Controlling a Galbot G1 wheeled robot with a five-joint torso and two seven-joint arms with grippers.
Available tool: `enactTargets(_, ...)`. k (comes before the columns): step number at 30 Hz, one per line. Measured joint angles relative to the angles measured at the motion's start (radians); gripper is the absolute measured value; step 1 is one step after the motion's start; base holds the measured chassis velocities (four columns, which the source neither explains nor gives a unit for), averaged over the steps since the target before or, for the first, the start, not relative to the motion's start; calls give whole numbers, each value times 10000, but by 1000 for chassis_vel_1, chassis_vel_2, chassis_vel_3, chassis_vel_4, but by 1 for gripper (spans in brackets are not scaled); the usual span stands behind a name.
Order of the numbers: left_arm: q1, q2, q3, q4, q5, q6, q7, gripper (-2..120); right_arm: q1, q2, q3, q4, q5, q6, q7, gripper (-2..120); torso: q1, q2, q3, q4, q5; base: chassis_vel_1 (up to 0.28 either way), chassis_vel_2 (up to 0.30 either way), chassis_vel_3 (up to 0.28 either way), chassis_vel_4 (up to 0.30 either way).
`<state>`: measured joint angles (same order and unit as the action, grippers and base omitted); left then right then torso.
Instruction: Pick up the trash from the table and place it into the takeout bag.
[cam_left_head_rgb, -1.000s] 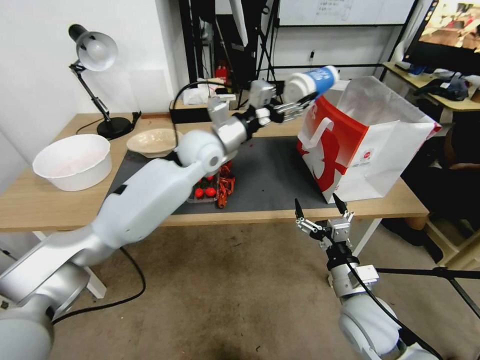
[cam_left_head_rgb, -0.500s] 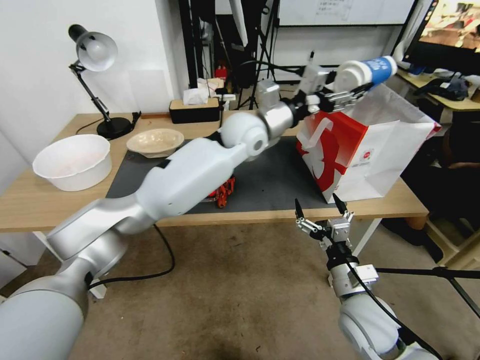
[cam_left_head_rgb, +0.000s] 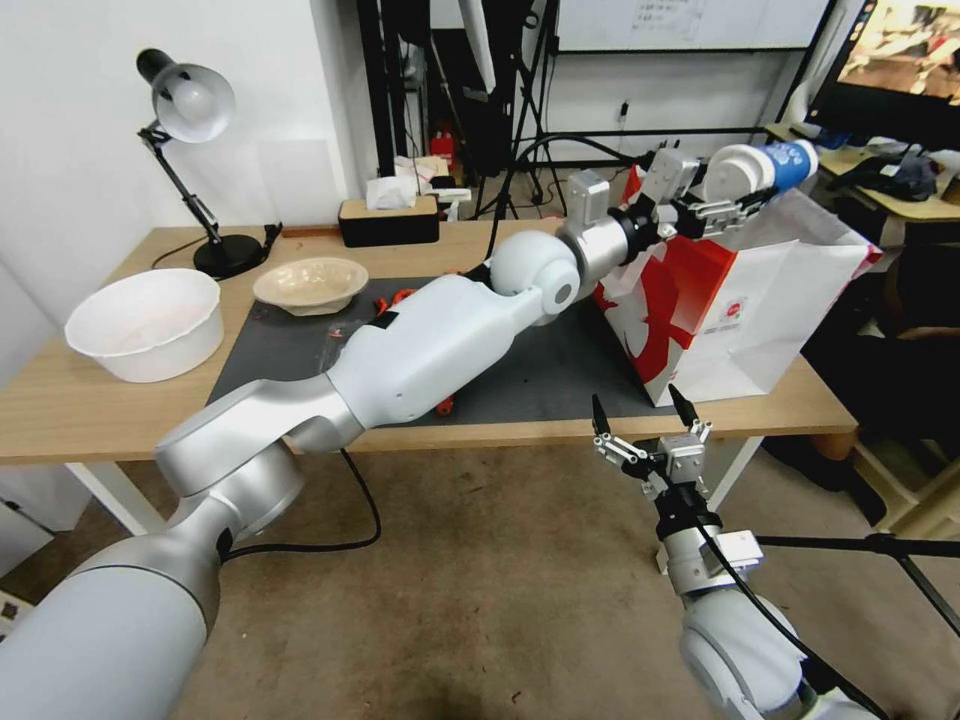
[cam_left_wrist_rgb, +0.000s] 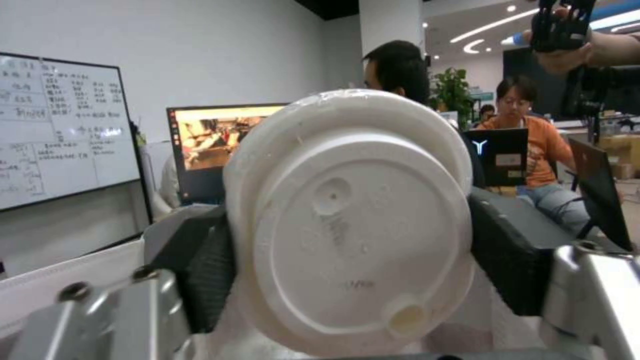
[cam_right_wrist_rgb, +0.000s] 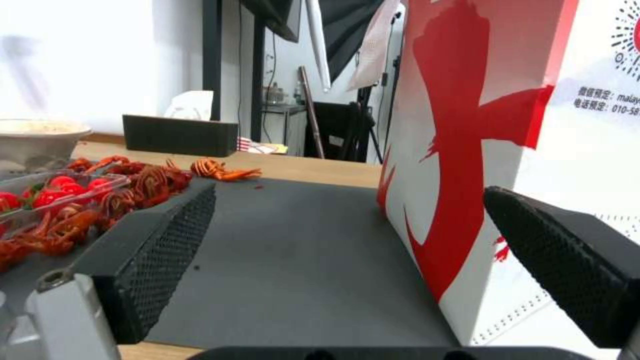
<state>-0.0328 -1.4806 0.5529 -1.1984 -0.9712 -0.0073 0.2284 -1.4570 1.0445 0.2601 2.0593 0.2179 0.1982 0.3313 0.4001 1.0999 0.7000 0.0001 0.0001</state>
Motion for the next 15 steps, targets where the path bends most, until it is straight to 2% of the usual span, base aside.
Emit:
enactTargets(2, 35, -27, 0, 62, 42, -21, 2, 84, -9, 14, 2, 0, -2, 0, 1, 100, 0, 0, 0, 0, 0, 0, 0, 0, 0)
enactTargets(3, 35, -27, 0, 62, 42, -21, 2, 84, -9, 14, 2, 0, -2, 0, 1, 100, 0, 0, 0, 0, 0, 0, 0, 0, 0)
enactTargets(6, 87, 3, -59, 36, 46, -22, -9, 97, -12, 19, 9, 0, -4, 4, 4, 100, 0, 0, 0, -1, -1, 0, 0, 0, 0)
enactTargets(13, 121, 109, -169, -145, 31, -10, -88, 100, -8, 32, 19, 0, -5, 6, 20, 100, 0, 0, 0, 0, -1, 0, 0, 0, 0)
enactTargets(15, 162, 161, -455, -319, 6, -10, -294, 100, -5, 22, 27, 0, -5, 6, 29, 100, 0, 0, 0, -2, -1, 0, 0, 0, 0)
